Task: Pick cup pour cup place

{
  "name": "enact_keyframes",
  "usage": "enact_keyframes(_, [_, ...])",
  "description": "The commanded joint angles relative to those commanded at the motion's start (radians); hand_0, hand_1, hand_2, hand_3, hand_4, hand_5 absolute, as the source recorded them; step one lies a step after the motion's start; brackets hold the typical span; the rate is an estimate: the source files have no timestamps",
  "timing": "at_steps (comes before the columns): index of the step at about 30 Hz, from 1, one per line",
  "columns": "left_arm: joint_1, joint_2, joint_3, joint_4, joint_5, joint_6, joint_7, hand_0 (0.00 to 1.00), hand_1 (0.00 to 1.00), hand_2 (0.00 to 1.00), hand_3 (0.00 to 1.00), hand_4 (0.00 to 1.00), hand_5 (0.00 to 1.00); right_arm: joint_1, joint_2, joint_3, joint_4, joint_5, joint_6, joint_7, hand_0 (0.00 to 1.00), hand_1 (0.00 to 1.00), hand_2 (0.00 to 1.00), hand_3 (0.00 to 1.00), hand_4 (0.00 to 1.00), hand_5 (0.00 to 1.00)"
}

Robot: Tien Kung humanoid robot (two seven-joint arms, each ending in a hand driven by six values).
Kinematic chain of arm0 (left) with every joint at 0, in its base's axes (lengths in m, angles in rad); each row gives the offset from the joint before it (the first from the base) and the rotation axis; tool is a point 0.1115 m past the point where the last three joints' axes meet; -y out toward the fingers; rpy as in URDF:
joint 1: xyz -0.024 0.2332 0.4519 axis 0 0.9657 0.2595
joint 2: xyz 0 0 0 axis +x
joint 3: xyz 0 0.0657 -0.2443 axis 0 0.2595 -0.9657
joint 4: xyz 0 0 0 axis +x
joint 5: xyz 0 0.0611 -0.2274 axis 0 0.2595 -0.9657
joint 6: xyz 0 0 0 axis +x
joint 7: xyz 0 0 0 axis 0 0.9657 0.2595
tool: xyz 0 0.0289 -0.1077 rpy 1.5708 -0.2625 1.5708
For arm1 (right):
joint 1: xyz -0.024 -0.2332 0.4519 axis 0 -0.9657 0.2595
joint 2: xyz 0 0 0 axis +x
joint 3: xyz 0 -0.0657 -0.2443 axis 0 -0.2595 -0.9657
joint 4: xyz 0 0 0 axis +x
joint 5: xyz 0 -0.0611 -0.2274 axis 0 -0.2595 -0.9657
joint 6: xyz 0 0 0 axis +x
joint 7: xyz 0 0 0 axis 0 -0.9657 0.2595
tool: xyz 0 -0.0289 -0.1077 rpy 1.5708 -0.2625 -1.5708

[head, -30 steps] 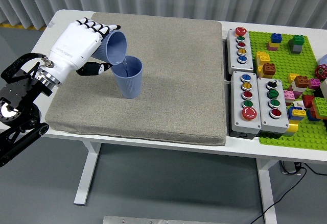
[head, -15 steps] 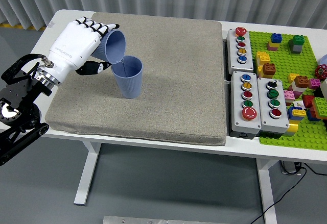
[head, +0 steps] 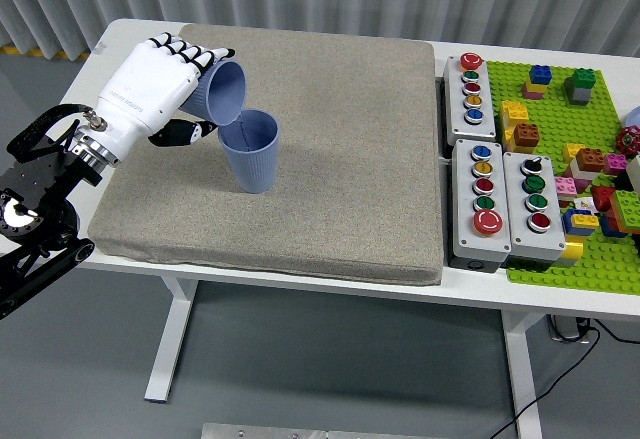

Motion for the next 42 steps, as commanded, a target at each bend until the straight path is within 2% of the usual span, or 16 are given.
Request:
enact_keyframes(9, [-0.012, 0.006, 0.016, -0.001, 0.000, 0.007, 0.008, 0.678, 0.543, 0.541, 0.574, 0.635, 0.097, -0.001, 0.000, 0.002, 0.000, -0.002, 0.000, 0.000, 0.695, 0.698, 0.629, 0.616, 0.177, 0.320])
enact_keyframes(23, [-0.007, 0.003, -0.001, -0.001, 0.000, 0.007, 0.012, 0.676, 0.543, 0.538, 0.569, 0.624, 0.095, 0.002, 0.000, -0.001, 0.000, 0.002, 0.000, 0.000, 0.695, 0.698, 0.628, 0.615, 0.177, 0.318])
enact_keyframes(42, [-0.030, 0.021, 0.046, -0.009, 0.000, 0.009, 0.025, 0.673, 0.546, 0.539, 0.567, 0.601, 0.065, -0.004, -0.001, -0.005, 0.000, 0.003, 0.000, 0.000, 0.695, 0.698, 0.629, 0.613, 0.178, 0.313])
